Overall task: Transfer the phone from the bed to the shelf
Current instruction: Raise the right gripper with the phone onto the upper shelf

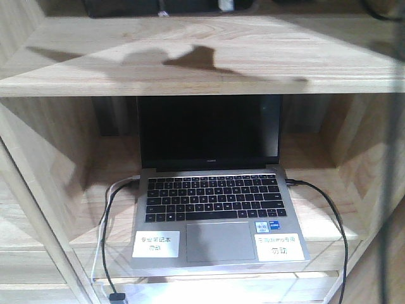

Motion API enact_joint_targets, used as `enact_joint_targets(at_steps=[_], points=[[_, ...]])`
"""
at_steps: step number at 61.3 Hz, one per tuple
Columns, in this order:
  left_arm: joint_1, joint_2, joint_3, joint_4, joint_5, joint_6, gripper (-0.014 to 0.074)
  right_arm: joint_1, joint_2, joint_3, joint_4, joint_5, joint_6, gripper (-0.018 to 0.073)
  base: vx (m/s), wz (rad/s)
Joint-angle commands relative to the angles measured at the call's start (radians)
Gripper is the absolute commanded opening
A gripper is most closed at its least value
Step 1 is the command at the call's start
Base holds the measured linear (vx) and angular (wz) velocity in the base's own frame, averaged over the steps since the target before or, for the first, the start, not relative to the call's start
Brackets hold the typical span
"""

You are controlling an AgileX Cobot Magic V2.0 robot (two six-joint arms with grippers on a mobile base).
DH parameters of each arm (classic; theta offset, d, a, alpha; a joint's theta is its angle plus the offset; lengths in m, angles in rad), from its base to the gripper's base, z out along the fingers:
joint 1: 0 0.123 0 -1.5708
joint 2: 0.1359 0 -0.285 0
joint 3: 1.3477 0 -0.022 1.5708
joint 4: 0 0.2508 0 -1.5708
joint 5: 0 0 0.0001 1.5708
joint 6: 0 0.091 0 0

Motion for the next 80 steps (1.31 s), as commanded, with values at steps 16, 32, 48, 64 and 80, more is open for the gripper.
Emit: enact_joint_targets(at_steps=[16, 32, 48, 64, 80], points=[[-0.003, -0.005, 0.002, -0.010, -0.073, -0.004, 0.0001, -0.003, 0.204, -0.264, 0.104, -0.058, 0.006, -0.0001, 0.00, 0.00], [-0.003, -0.005, 0.002, -0.010, -0.073, -0.004, 0.0001, -0.003, 0.311, -0.336, 0.124, -0.063, 0.004, -0.0001, 0.00, 0.00], [-0.003, -0.005, 0.002, -0.010, -0.073, -0.004, 0.0001, -0.003, 0.356, -0.336, 0.122, -0.063, 0.001, -0.0001, 0.00, 0.00], [-0.003, -0.005, 0.002, -0.010, -0.073, -0.004, 0.0001, -0.003, 0.387, -0.336, 0.068, -0.063, 0.002, -0.0001, 0.00, 0.00], [-0.003, -0.005, 0.002, -0.010, -0.073, -0.004, 0.0001, -0.003, 0.415, -0.336, 0.070, -0.067, -0.001, -0.0001, 0.00, 0.00]])
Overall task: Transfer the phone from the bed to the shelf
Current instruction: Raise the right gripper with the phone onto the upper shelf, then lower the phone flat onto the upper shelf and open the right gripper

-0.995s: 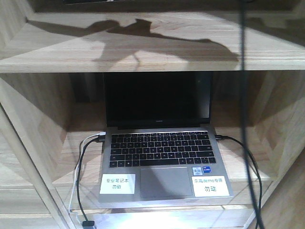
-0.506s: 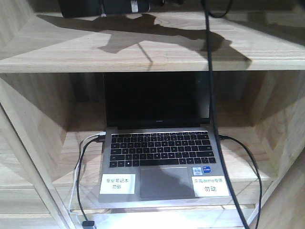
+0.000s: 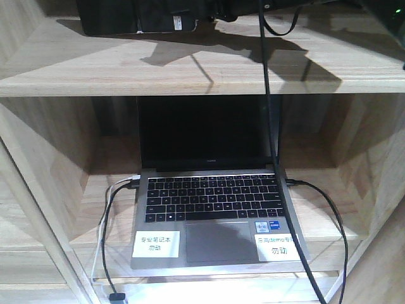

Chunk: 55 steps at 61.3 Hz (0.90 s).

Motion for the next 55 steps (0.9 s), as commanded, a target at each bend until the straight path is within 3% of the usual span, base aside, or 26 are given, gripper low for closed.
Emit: enact_joint_targets(at_steps=[1, 17, 26, 55], points=[[-0.003, -0.005, 0.002, -0.010, -0.073, -0.004, 0.0001, -0.003, -0.038, -0.029, 0.043, -0.037, -0.008, -0.0001, 0.00, 0.00], [-0.003, -0.005, 0.002, -0.010, -0.073, -0.004, 0.0001, -0.003, -0.038, -0.029, 0.042, -0.060, -0.007, 0.0016, 0.00, 0.00], [-0.003, -0.005, 0.002, -0.010, -0.073, -0.004, 0.0001, -0.003, -0.038, -0.029, 0.036, -0.064, -0.007, 0.0076, 0.00, 0.00], [-0.003, -0.005, 0.002, -0.010, -0.073, -0.004, 0.0001, -0.003, -0.038, -0.029, 0.017, -0.100, 0.005, 0.0568, 0.00, 0.00]])
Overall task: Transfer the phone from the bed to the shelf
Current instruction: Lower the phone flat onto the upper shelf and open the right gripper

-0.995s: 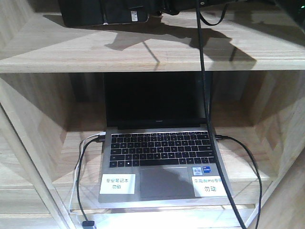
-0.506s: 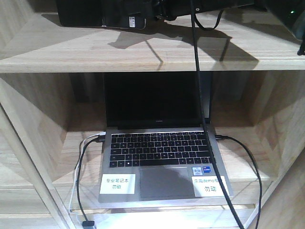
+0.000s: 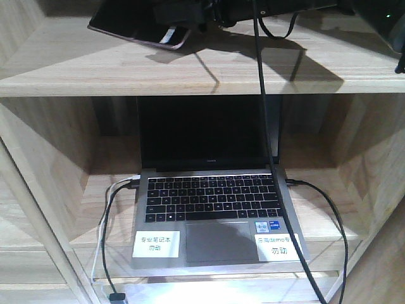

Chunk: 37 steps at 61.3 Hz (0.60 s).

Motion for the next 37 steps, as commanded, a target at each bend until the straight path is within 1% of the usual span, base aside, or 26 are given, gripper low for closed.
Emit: enact_joint_targets(at_steps=[1, 7, 31, 37], points=[[-0.003, -0.005, 0.002, -0.010, -0.073, -0.004, 0.0001, -0.003, -0.051, -0.029, 0.049, -0.054, -0.001, 0.0580, 0.00, 0.00], [-0.003, -0.005, 0.002, -0.010, -0.073, -0.004, 0.0001, -0.003, -0.051, -0.029, 0.049, -0.056, -0.001, 0.0601, 0.00, 0.00], [-0.003, -0.005, 0.002, -0.010, -0.073, -0.004, 0.0001, -0.003, -0.070, -0.029, 0.047, -0.058, -0.001, 0.0571, 0.00, 0.00], [-0.003, -0.005, 0.002, -0.010, -0.073, -0.004, 0.0001, -0.004, -0.090, -0.029, 0.027, -0.058, -0.001, 0.0566, 0.00, 0.00]])
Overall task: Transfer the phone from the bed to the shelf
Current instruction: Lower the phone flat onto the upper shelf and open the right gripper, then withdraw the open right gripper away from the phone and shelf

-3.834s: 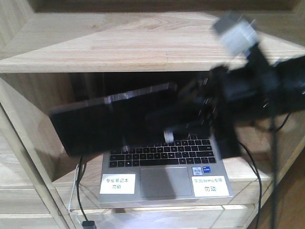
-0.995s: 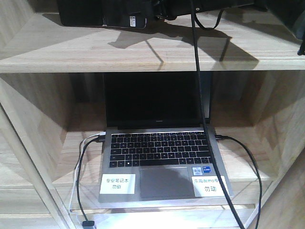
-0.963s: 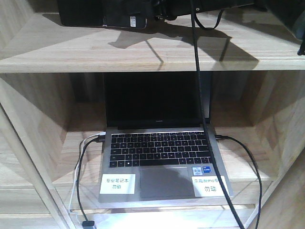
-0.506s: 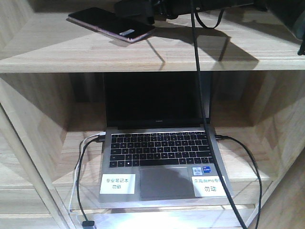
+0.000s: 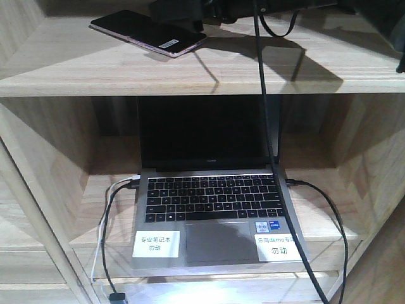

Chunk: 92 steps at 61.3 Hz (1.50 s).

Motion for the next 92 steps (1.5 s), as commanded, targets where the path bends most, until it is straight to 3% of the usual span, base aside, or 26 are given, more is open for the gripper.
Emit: enact_joint_targets(at_steps=[1, 20, 31, 49, 63, 92], points=[[-0.003, -0.005, 0.002, -0.010, -0.073, -0.004, 0.0001, -0.004, -0.083, -0.029, 0.026, -0.043, -0.003, 0.0564, 0.00, 0.00], [-0.003, -0.005, 0.002, -0.010, -0.073, -0.004, 0.0001, -0.006, -0.157, -0.029, -0.060, -0.017, 0.039, 0.0459, 0.00, 0.00], [-0.003, -0.005, 0.002, -0.010, -0.073, -0.004, 0.0001, -0.006, -0.197, -0.029, -0.092, -0.013, 0.097, 0.0292, 0.00, 0.00], [-0.003, -0.005, 0.002, -0.010, -0.073, -0.004, 0.0001, -0.006, -0.255, 0.004, -0.101, -0.019, 0.098, -0.0016, 0.00, 0.00], [-0.003, -0.005, 0.002, -0.010, -0.073, -0.004, 0.0001, -0.006, -0.371, 0.209, -0.101, -0.074, 0.076, -0.0006, 0.00, 0.00], [-0.003, -0.005, 0.002, -0.010, -0.073, -0.004, 0.0001, -0.006, -0.806, 0.831, -0.098, -0.518, 0.013, -0.0005, 0.00, 0.00]])
